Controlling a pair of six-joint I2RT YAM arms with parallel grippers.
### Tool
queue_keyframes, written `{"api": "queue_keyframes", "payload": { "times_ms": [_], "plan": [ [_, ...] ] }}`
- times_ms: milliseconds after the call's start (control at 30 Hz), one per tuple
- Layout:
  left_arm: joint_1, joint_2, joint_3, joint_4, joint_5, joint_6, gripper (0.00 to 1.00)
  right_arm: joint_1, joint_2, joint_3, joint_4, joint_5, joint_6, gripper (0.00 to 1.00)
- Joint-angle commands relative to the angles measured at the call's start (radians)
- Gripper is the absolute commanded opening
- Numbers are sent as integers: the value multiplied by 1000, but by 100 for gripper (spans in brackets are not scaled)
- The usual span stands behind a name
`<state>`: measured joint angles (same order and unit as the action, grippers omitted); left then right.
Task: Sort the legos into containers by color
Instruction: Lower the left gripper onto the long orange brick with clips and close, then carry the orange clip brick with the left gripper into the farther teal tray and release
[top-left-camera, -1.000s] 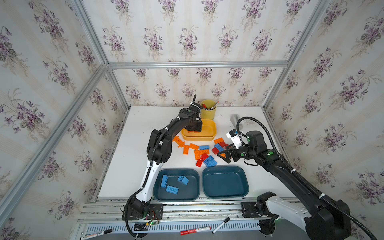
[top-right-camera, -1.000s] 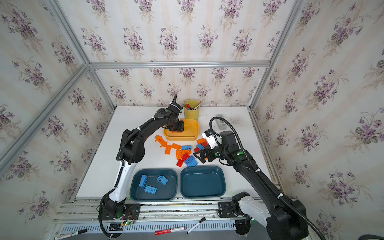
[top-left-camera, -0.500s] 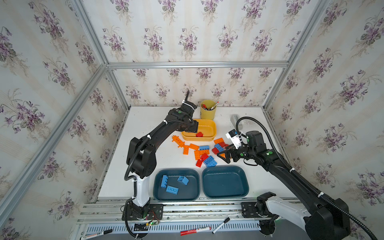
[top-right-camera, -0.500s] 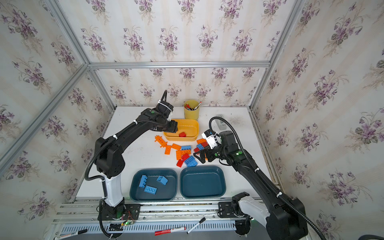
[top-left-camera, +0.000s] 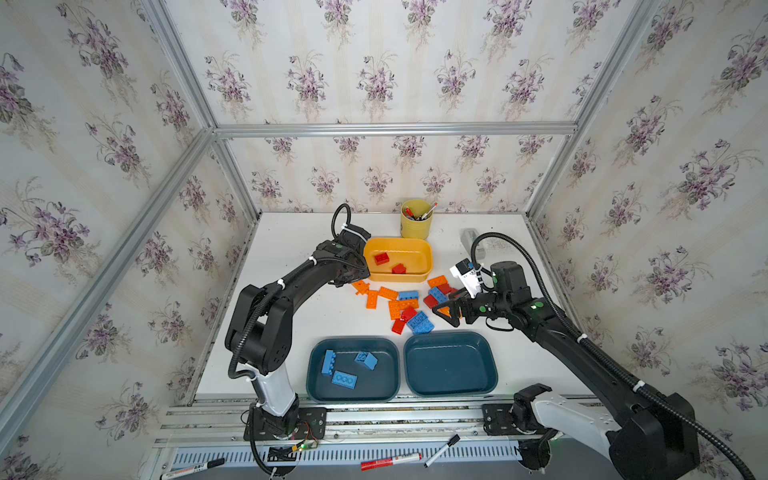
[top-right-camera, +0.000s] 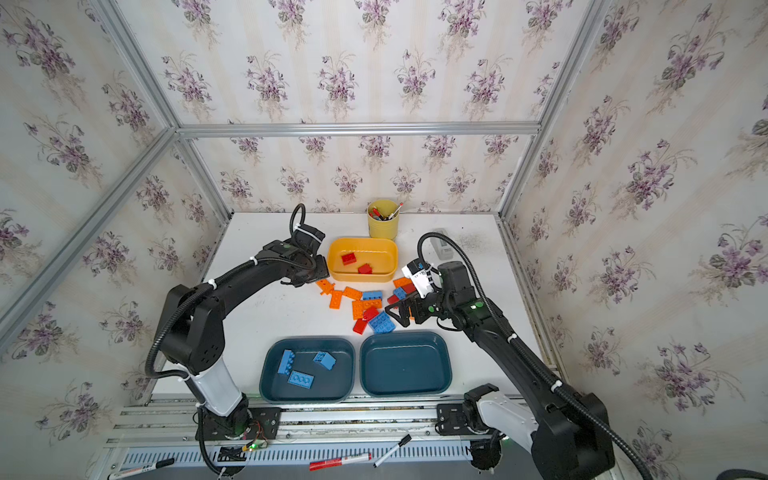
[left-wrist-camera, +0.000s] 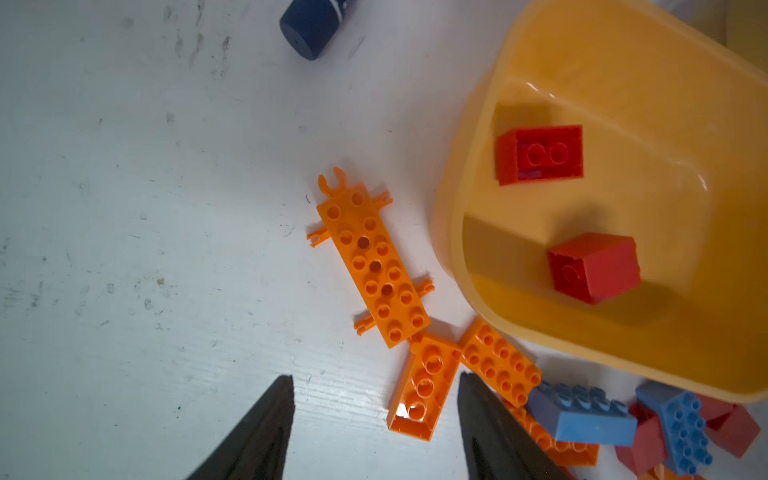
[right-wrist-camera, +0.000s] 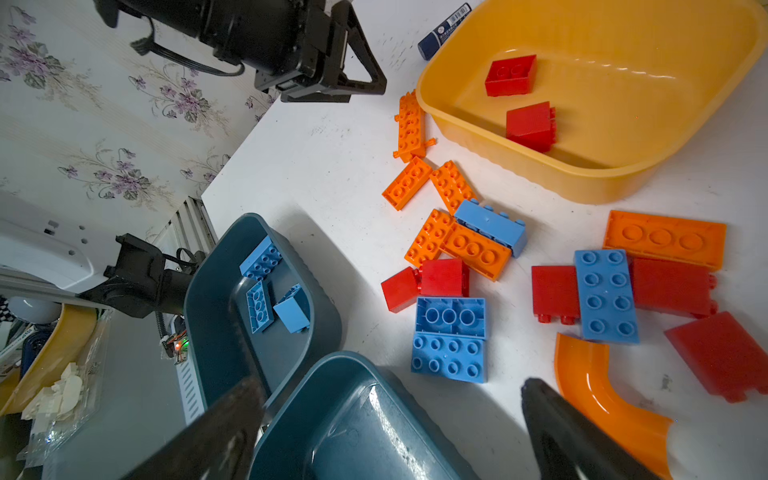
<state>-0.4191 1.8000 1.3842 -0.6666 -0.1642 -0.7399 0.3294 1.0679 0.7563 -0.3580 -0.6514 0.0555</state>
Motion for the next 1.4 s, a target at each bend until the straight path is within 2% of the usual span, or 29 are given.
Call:
{"api": "queue_keyframes", "payload": {
  "times_ms": [0,167,567,800,1067,1100,1367],
  "plan": [
    [10,40,7,25,-34,-134,66,2,-11,-2,36,-18,12,100],
    [24,108,23,45,-20,-188,65,1,-11,0,31,-17,10,100],
    [43,230,78,93,43,-166,65,2,1,3,27,-16,1,100],
    [43,258,87,90,43,-171,60,1,1,2,25,-17,1,100],
    [37,261,67,36,-10,-197,56,1,0,5,17,-18,0,100],
    [34,260,66,28,-19,-196,51,1,1,6,17,-19,0,100],
    [28,266,62,-7,-60,-168,35,1,7,6,28,-25,6,100]
  ]
}}
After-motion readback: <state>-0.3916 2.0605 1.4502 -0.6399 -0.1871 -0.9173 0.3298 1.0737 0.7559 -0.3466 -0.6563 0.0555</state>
